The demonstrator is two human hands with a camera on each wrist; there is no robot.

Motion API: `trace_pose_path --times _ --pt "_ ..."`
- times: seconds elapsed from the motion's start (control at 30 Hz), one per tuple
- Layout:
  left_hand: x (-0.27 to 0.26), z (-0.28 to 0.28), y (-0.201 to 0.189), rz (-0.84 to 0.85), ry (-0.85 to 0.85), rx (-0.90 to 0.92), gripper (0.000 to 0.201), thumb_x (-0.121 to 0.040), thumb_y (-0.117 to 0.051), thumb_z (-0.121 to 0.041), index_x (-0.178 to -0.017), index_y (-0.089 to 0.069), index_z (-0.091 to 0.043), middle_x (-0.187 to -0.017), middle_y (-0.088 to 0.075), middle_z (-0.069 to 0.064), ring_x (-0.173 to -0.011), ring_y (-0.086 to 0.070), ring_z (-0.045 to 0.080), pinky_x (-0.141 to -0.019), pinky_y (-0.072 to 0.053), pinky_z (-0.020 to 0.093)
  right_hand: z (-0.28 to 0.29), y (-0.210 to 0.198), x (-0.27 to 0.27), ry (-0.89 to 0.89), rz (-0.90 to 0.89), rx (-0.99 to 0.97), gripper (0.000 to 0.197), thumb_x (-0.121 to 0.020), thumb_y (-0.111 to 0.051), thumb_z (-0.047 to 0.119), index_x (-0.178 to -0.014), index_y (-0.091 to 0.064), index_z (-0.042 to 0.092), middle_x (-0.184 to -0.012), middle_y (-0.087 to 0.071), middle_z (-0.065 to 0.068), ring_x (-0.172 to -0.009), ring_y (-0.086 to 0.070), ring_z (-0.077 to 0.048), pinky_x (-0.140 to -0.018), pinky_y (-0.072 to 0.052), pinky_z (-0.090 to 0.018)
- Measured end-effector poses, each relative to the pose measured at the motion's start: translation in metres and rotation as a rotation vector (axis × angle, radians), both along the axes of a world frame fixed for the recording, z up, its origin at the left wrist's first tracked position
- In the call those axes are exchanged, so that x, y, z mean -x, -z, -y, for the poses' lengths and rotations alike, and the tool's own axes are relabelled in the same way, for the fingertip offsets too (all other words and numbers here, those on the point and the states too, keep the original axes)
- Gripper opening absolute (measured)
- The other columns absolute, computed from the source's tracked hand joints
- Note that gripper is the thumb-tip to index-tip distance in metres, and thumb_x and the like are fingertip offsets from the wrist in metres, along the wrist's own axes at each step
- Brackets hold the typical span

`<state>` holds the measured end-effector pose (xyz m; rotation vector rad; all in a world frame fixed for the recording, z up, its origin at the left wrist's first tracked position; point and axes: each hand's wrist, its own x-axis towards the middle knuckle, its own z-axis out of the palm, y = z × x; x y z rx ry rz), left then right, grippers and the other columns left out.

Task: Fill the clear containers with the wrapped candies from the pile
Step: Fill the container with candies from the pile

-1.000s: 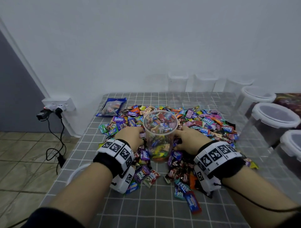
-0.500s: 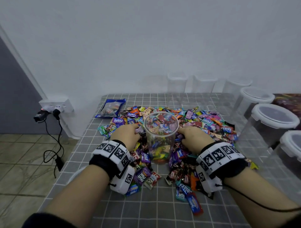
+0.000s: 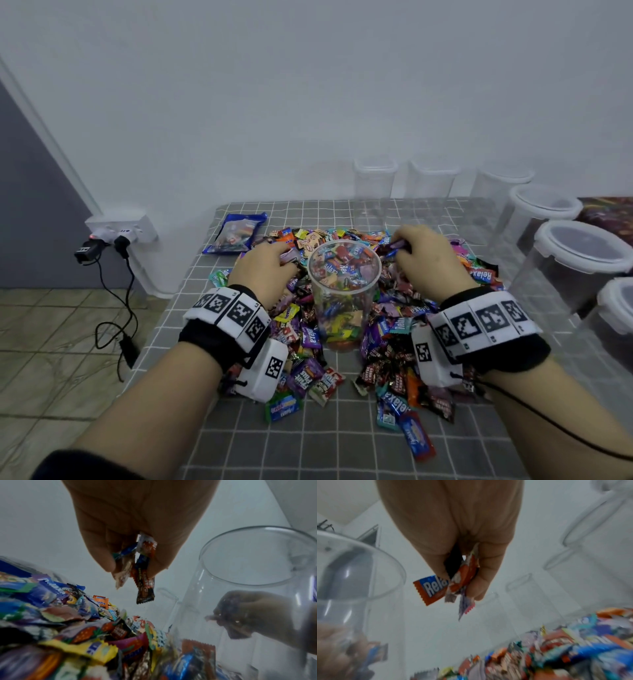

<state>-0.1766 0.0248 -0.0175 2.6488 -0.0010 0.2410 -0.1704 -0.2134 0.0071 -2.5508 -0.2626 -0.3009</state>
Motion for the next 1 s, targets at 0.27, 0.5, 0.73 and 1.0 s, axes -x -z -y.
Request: trace_pose_path --times 0.27,0.5,0.73,1.0 --pt "0.008 0.005 -0.009 0.043 -0.024 0.096 0.019 -0.086 -0.057 -0.027 -0.101 -0.064 -0.016 -0.099 -0.062 0.002 -0.09 -0.057 0.025 -0.077 -0.045 0.035 -0.009 -0.03 0.007 -0.083 0.14 -0.49 0.031 -0.082 -0.047 -0.006 -0.08 -0.056 0.024 -0.09 -0.058 -0.006 -0.075 -0.058 -0.014 -0.067 -0.048 -0.026" --pt "0.011 0.011 -0.019 0.117 -0.018 0.185 0.02 -0.087 -0.059 -0.027 -0.103 -0.068 -0.021 -0.096 -0.066 0.0 -0.088 -0.059 0.021 -0.073 -0.042 0.03 -0.042 -0.027 0.022 -0.208 0.208 -0.444 0.027 -0.079 -0.047 -0.009 -0.085 -0.062 0.013 -0.093 -0.055 0.001 -0.082 -0.053 -0.01 -0.073 -0.04 -0.014" --pt "0.016 0.012 -0.023 0.136 -0.017 0.215 0.013 -0.087 -0.059 -0.024 -0.094 -0.068 -0.019 -0.079 -0.062 -0.006 -0.077 -0.056 0.017 -0.067 -0.038 0.028 -0.051 -0.004 0.025 -0.306 0.316 -0.229 0.023 -0.075 -0.049 0.002 -0.091 -0.065 0.004 -0.089 -0.057 -0.004 -0.079 -0.046 -0.012 -0.065 -0.027 -0.02" --pt "0.019 0.015 -0.027 0.181 0.002 0.284 0.01 -0.086 -0.06 -0.021 -0.088 -0.067 -0.015 -0.083 -0.064 0.002 -0.081 -0.058 0.022 -0.074 -0.046 0.035 -0.051 -0.001 0.031 -0.311 0.367 -0.218 0.019 -0.077 -0.054 0.008 -0.094 -0.064 0.005 -0.089 -0.06 -0.006 -0.08 -0.056 -0.021 -0.07 -0.046 -0.032"
